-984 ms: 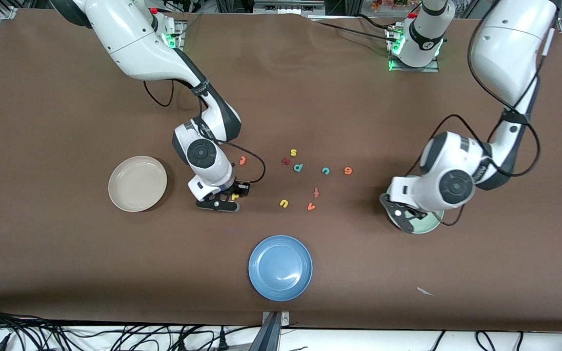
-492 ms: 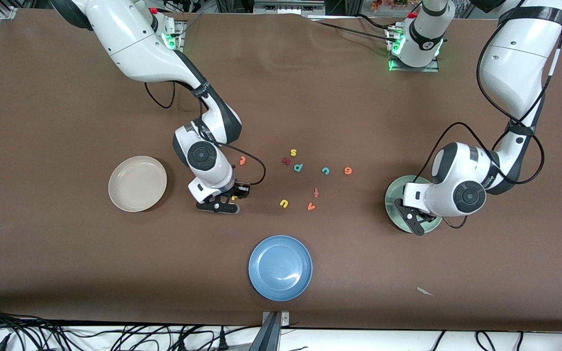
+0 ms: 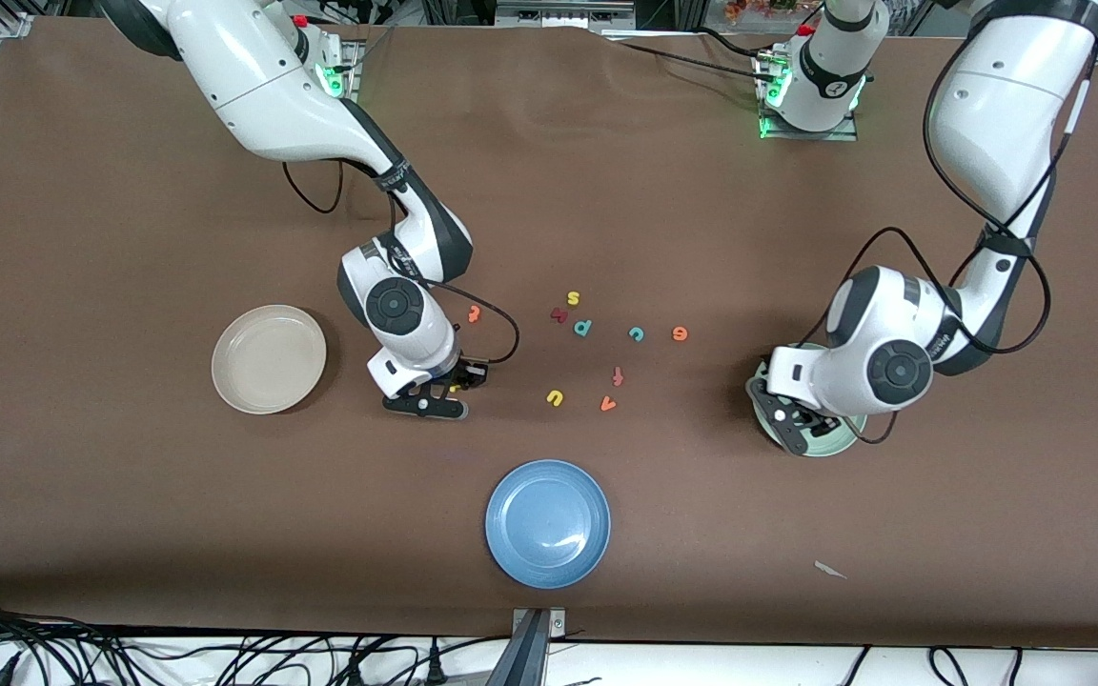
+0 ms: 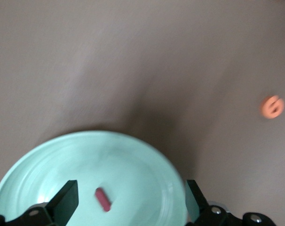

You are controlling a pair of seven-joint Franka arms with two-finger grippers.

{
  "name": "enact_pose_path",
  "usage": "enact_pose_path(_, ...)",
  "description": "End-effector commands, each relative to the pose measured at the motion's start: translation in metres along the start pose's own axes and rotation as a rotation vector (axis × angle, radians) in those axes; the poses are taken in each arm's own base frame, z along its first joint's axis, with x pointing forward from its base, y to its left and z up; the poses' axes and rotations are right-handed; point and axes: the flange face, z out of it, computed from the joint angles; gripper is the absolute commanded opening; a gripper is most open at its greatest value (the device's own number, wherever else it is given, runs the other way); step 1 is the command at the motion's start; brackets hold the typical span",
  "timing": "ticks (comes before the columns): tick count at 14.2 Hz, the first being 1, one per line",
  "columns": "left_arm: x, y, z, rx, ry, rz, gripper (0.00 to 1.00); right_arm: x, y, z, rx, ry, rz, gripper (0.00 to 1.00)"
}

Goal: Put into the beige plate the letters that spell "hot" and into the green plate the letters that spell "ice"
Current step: 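Drop the red i into the green plate with the left gripper, then carry the yellow h over the white plate with the right gripper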

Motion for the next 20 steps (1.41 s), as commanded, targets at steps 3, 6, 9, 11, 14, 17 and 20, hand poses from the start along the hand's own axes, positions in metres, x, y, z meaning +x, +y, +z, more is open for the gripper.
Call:
enact_pose_path(3,0.060,0.078,-0.009,0.014,-0.016,-0.005,1.00,0.029,0.007,-0.044,-0.034,-0.019,-0.011,0.09)
enact_pose_path(6,0.094,0.133,0.004,0.009,-0.030,-0.110,1.00,0.034,0.043,-0.066,-0.062,-0.034,-0.098,0.09)
enact_pose_path(9,0.116,0.166,0.022,0.016,-0.002,-0.165,0.89,0.038,0.098,-0.080,-0.071,-0.057,-0.173,0.09)
enact_pose_path(11,0.115,0.172,0.043,0.016,0.036,-0.161,0.83,0.039,0.136,-0.085,-0.077,-0.072,-0.229,0.09)
enact_pose_path(14,0.116,0.178,0.061,0.007,0.052,-0.160,0.81,0.036,0.200,-0.089,-0.078,-0.090,-0.304,0.09)
enact_pose_path(17,0.115,0.181,0.068,0.010,0.039,-0.179,0.80,0.023,0.259,-0.072,-0.062,-0.053,-0.360,0.09)
enact_pose_path(20,0.126,0.204,0.071,0.014,0.040,-0.191,0.80,0.008,0.291,-0.053,-0.056,-0.052,-0.371,0.09)
